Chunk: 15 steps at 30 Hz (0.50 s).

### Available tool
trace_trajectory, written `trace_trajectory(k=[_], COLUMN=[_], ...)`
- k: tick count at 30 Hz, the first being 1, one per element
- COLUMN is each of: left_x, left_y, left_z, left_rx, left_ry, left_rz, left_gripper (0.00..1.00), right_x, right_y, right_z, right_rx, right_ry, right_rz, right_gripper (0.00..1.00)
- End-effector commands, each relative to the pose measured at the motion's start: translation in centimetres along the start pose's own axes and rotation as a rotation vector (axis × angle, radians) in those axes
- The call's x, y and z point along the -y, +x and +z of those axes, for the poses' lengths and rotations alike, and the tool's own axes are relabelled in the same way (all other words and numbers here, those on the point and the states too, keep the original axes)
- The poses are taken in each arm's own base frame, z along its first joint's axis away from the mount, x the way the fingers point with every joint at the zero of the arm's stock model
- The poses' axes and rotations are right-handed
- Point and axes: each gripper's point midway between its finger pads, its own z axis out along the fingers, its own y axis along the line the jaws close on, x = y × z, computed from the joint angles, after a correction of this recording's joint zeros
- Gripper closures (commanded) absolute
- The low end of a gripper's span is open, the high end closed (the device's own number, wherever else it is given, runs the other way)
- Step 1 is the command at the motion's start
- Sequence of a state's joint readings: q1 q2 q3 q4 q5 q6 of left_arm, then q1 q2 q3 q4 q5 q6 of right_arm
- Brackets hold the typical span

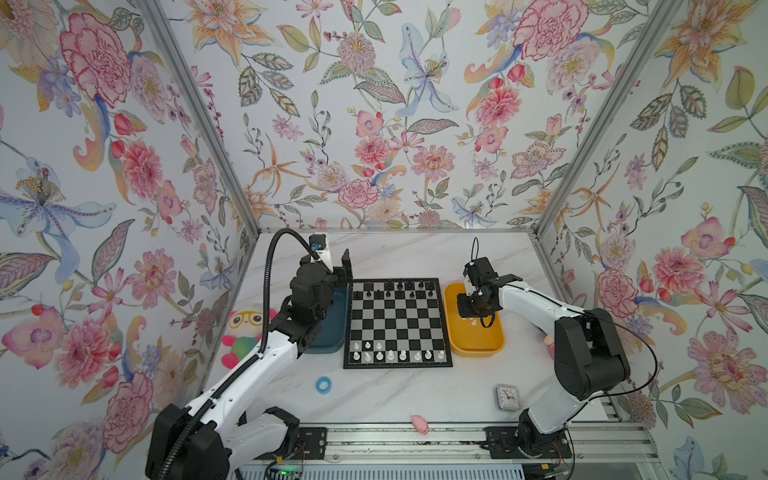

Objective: Set up the chess pieces on the board
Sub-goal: 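Raise the empty left gripper while the right gripper moves over the yellow tray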

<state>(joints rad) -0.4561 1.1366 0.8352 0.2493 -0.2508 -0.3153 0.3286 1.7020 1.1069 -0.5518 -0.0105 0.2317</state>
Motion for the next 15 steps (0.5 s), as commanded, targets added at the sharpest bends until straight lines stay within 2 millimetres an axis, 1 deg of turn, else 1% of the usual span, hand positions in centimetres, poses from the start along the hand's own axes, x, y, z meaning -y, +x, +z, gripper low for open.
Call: trace_trajectory(k=[1,15], left_x=[-0.69,-0.39], left_y=[-0.10,0.02], left_z=[0.02,0.32], left_rx=[0.016,0.011], left_ry=[-0.021,-0.007], left_rz=[-0.024,-0.034], left_gripper=[0.22,0.22], right_x=[0.10,0.19], right_y=[-0.70,-1.06], right_z=[0.35,1.33], right_rx=[0.004,-0.015], right_ry=[-0.003,-0.005], right_rz=[-0.013,-0.018], right_gripper=[0.65,0.70])
